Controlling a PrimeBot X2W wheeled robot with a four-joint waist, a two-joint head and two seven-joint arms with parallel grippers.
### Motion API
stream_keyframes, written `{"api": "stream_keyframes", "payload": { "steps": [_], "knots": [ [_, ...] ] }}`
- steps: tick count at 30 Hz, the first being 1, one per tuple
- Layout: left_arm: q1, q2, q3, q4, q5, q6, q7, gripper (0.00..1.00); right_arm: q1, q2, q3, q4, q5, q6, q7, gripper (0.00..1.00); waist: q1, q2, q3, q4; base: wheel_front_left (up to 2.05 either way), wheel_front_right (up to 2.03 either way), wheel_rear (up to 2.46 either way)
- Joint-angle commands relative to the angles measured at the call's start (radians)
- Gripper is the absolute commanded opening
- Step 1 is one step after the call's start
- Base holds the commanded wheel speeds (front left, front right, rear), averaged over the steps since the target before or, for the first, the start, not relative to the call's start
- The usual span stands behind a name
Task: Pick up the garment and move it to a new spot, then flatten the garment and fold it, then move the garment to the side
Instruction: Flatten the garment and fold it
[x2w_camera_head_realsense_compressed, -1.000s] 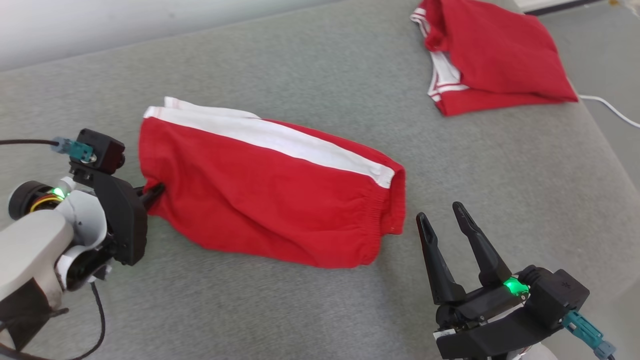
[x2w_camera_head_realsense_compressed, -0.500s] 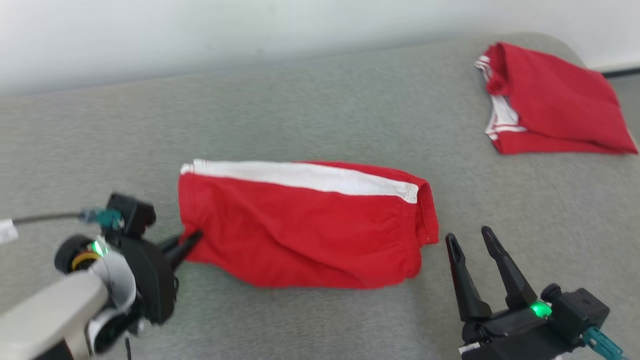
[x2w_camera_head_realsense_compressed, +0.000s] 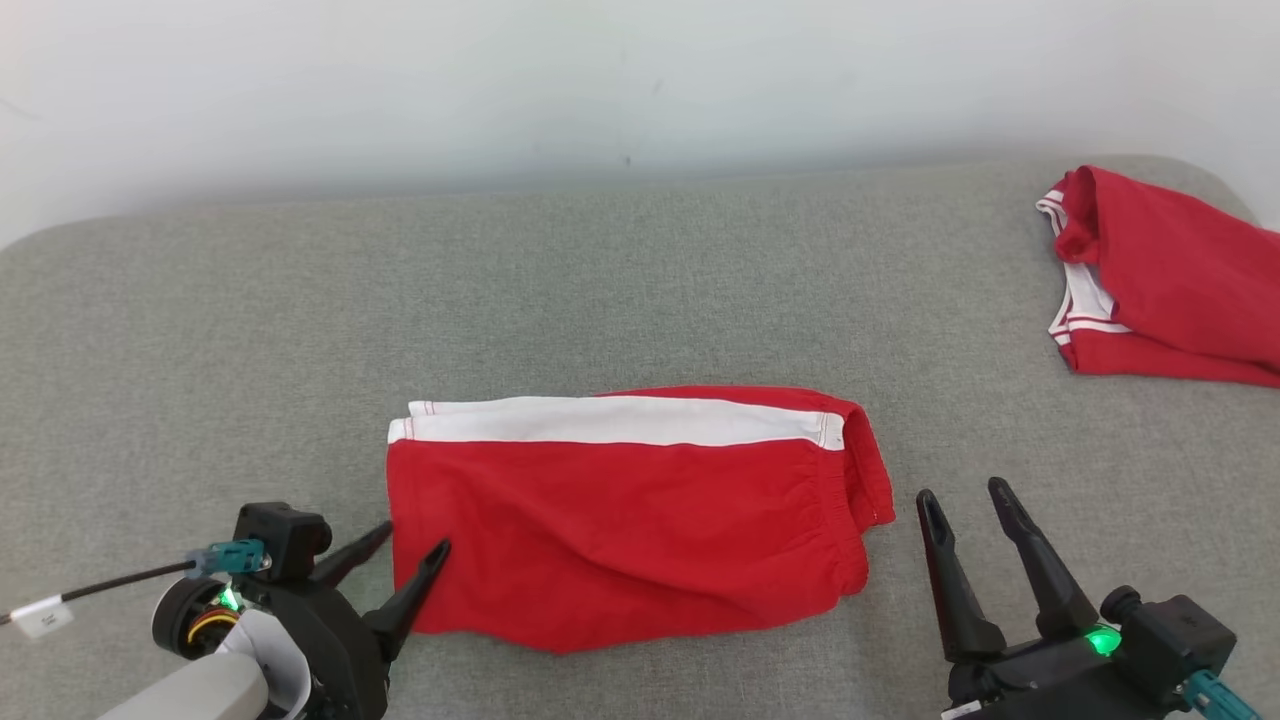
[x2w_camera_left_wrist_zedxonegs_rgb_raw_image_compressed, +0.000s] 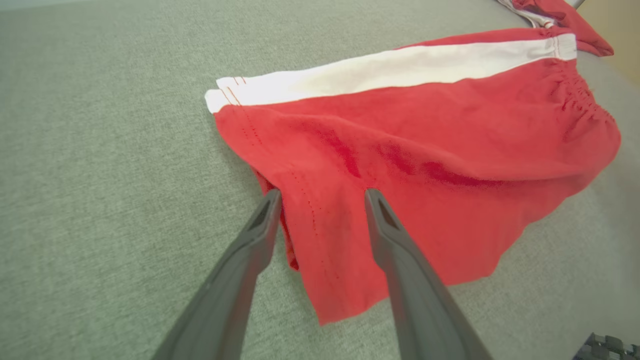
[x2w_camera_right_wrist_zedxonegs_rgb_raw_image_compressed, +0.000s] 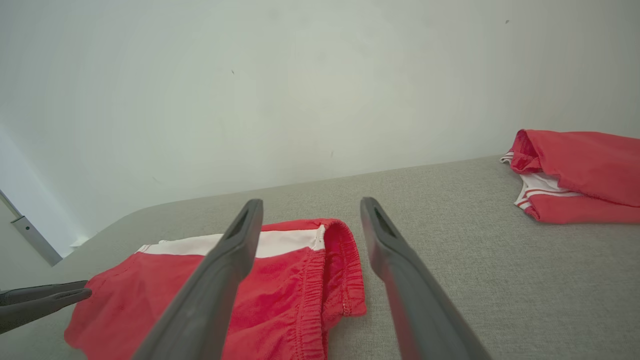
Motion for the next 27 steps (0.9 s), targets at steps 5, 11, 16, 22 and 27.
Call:
{"api": "stream_keyframes", "payload": {
  "steps": [5, 11, 16, 22, 27],
  "knots": [
    [0.030, -0.021, 0.076, 0.042, 0.035, 0.032, -0.068, 1.00, 0.004, -0.009, -0.035, 0.000, -0.012, -0.002, -0.004, 1.00, 0.0001, 0.0000, -0.026, 0.015, 0.00, 0.00, 0.00],
    [0.116, -0.042, 0.354, -0.020, 0.193, 0.105, -0.073, 1.00, 0.018, 0.001, -0.087, -0.002, -0.016, -0.002, -0.004, 1.00, 0.0001, 0.0000, -0.054, 0.037, 0.00, 0.00, 0.00],
    [0.219, -0.075, 0.569, -0.106, 0.346, 0.156, -0.073, 1.00, 0.023, 0.006, -0.111, 0.002, -0.022, -0.002, -0.004, 1.00, 0.0001, 0.0000, -0.069, 0.050, 0.00, 0.00, 0.00],
    [0.384, -0.145, 0.827, -0.219, 0.553, 0.179, -0.073, 1.00, 0.028, 0.014, -0.128, 0.008, -0.035, -0.002, -0.004, 1.00, 0.0001, 0.0000, -0.089, 0.059, 0.00, 0.00, 0.00],
    [0.499, -0.221, 0.980, -0.285, 0.678, 0.154, -0.074, 1.00, 0.039, 0.019, -0.141, 0.017, -0.047, -0.002, -0.004, 1.00, 0.0001, 0.0000, -0.102, 0.062, 0.00, 0.00, 0.00]
  ]
}}
